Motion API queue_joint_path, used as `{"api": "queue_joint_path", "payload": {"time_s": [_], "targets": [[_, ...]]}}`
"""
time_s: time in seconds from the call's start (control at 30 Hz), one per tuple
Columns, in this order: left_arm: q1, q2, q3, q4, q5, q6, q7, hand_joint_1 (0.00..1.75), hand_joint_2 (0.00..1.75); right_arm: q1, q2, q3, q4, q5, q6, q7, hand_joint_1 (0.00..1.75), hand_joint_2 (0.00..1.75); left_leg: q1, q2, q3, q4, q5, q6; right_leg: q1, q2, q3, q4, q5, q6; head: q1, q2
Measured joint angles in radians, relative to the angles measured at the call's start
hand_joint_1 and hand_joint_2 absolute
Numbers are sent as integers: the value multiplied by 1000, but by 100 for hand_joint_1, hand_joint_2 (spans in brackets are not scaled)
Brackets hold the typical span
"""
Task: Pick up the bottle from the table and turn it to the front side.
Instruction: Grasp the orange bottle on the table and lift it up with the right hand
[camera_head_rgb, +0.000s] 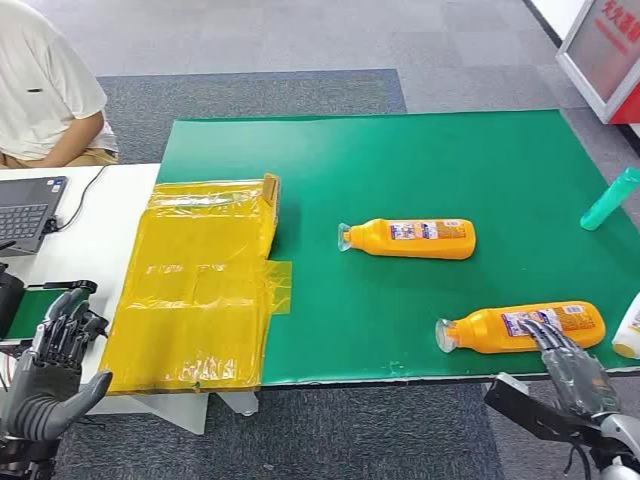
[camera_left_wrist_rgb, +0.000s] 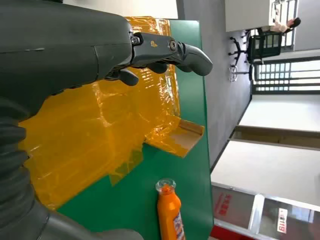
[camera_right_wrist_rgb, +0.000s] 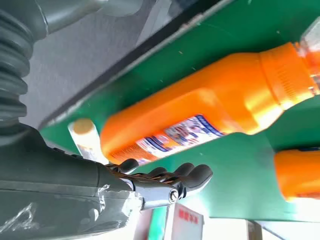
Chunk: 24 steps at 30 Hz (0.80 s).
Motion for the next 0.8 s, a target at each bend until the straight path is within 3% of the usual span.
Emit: {"api": "queue_joint_path", "payload": {"time_s": [0.3,0.57,0.8], "targets": [[-13,-2,6,8,3,-4,14,0,175,-83,18,105,20,157,-17,54,0,175,0,0,0,0,1,0,0,0,0,0,0,0,0,0],[-16,-23,32,12,-1,-46,26,0,175,-184,52,191,69,461,-28,102,0,175,0,0,0,0,2,0,0,0,0,0,1,0,0,0],[-19,-36,41,20,-11,-53,27,0,175,-249,60,213,145,593,-34,109,0,175,0,0,0,0,2,0,0,0,0,0,1,0,0,0]]}}
